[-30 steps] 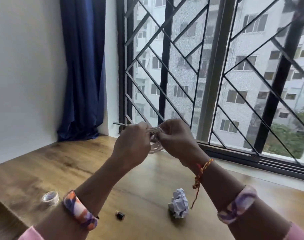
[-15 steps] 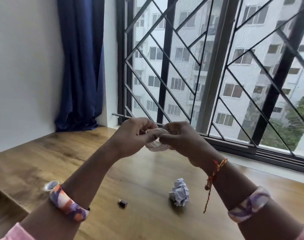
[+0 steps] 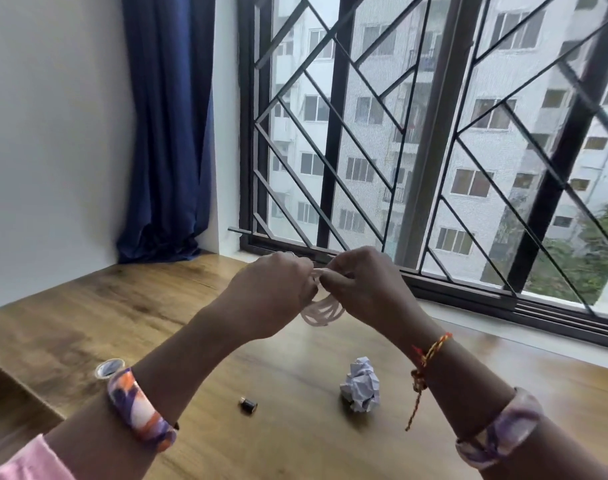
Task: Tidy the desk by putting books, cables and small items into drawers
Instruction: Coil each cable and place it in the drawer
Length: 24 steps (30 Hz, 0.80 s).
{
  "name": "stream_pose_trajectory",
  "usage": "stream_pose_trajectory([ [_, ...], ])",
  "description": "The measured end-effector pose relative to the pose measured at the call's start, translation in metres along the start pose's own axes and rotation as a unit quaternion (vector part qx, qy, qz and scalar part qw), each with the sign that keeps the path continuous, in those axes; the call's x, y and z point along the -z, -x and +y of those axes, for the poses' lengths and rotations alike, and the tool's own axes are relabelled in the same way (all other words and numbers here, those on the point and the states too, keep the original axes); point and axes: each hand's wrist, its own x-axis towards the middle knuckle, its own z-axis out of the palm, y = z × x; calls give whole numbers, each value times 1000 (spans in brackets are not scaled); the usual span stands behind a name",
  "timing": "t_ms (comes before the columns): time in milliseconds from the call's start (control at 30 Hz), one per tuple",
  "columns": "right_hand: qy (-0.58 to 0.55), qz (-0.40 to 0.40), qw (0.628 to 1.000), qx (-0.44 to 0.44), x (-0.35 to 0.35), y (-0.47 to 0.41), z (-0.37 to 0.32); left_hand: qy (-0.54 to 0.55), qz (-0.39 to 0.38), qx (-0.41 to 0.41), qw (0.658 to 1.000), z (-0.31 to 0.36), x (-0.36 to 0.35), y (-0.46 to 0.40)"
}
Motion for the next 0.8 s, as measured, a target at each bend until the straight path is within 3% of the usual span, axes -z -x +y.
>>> stream_pose_trajectory([
  [100, -30, -79, 996, -12, 5, 2, -4, 117, -63, -20, 991, -11, 0, 0],
  [200, -112, -104, 988, -33, 7, 1, -6, 228, -42, -16, 973, -21, -3, 3],
  [300, -274, -154, 945, -95, 15, 2, -8, 315, -12, -12, 949, -20, -5, 9],
  [467, -511, -259, 796, -196, 26, -1, -3, 556, 1, 56, 829, -16, -5, 13],
  [633, -641, -295, 678, -205, 10, -3, 2, 684, 12, 95, 723, -10, -6, 13],
  [700, -668, -289, 654, -206, 4, -1, 2, 721, 1, 110, 684, -8, -7, 12],
  [800, -662, -238, 672, -229, -1, 0, -2, 765, -7, 153, 626, -8, -11, 12],
])
